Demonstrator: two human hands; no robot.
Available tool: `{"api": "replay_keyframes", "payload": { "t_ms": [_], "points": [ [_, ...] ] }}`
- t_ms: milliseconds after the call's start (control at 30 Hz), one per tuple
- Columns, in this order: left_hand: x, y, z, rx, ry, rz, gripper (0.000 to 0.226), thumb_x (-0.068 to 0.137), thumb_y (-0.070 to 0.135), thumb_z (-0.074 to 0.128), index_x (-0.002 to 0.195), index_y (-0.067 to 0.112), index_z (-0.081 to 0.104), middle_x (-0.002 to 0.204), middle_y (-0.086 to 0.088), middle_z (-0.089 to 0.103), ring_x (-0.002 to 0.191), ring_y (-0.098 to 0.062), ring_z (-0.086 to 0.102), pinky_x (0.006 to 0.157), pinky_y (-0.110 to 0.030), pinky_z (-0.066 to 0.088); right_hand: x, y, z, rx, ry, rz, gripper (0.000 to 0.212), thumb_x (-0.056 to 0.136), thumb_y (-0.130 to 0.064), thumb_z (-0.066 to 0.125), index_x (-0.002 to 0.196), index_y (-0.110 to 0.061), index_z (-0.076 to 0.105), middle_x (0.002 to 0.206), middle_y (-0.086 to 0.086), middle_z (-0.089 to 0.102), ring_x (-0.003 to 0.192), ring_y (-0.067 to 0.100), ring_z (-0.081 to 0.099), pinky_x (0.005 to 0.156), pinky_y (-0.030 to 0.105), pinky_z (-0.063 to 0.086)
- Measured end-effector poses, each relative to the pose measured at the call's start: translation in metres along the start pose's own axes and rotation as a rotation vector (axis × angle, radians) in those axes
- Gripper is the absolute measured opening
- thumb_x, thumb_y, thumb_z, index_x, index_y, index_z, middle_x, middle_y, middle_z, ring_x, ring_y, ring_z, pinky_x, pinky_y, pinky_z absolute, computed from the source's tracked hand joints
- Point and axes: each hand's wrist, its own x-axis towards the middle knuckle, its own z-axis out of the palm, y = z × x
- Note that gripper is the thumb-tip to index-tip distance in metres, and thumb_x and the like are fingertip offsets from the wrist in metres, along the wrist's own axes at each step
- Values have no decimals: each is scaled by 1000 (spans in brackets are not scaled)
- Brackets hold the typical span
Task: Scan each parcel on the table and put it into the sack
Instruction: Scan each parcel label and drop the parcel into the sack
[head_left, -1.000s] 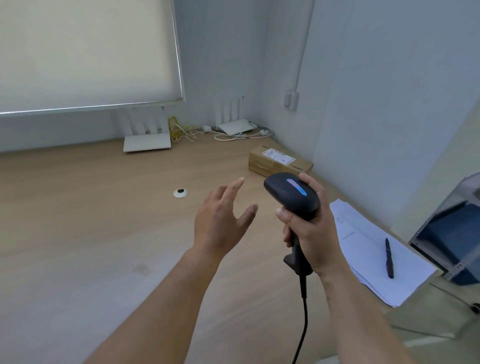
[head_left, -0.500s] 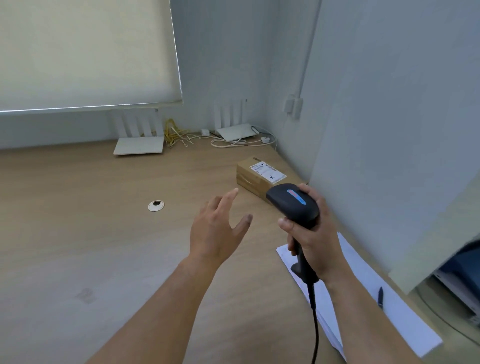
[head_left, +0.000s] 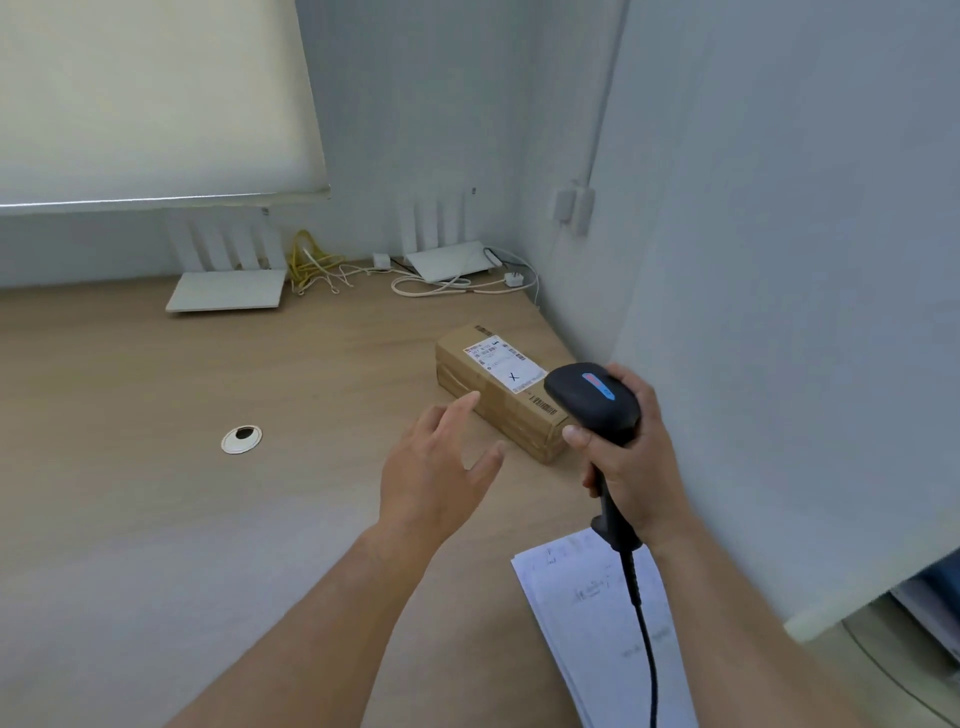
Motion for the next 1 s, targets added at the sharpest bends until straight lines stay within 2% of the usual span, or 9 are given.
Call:
{"api": "replay_keyframes", "payload": {
  "t_ms": [133, 367, 567, 700, 833, 1000],
  "points": [
    [41, 7, 43, -12, -30, -47, 60, 89, 50, 55, 143, 33, 34, 132, 9, 47, 121, -13, 45, 90, -28, 40, 59, 31, -18, -12, -13, 43, 65, 83, -1, 72, 131, -36, 46, 102, 10, 63, 45, 18, 48, 44, 28, 45],
    [96, 8, 104, 8, -94, -172, 67, 89, 51, 53, 147, 33, 26, 142, 7, 39, 129, -14, 37, 96, -33, 40, 137, 82, -35, -48, 6, 87, 67, 82, -3, 72, 132, -36, 45, 96, 14, 62, 41, 19, 48, 45, 29, 47],
    [118, 5, 142, -15, -157, -360, 90, 84, 66, 50, 152, 24, 9, 144, -3, 33, 134, -21, 32, 98, -39, 40, 170, 110, -38, -32, 14, 142, 65, 83, -8, 74, 121, -51, 43, 94, 15, 60, 42, 18, 50, 48, 30, 47],
    [126, -4, 157, -119, -206, -488, 92, 81, 68, 51, 149, 19, 15, 147, -7, 34, 136, -24, 33, 103, -46, 39, 178, 120, -29, -27, -25, 218, 65, 83, -8, 72, 133, -39, 42, 101, 11, 63, 42, 19, 52, 46, 30, 47],
    [127, -15, 157, -241, -218, -519, 74, 84, 58, 55, 141, 19, 32, 140, -3, 47, 127, -23, 46, 101, -43, 43, 164, 122, -13, -26, -65, 255, 65, 82, -11, 73, 129, -45, 43, 105, 8, 65, 45, 20, 54, 47, 29, 47],
    [114, -35, 132, -331, -171, -626, 41, 91, 30, 49, 128, 16, 40, 125, -3, 55, 108, -25, 54, 89, -41, 49, 131, 120, 8, -29, -143, 290, 68, 81, -12, 73, 131, -48, 43, 101, 12, 64, 45, 20, 53, 45, 26, 45]
  ]
}}
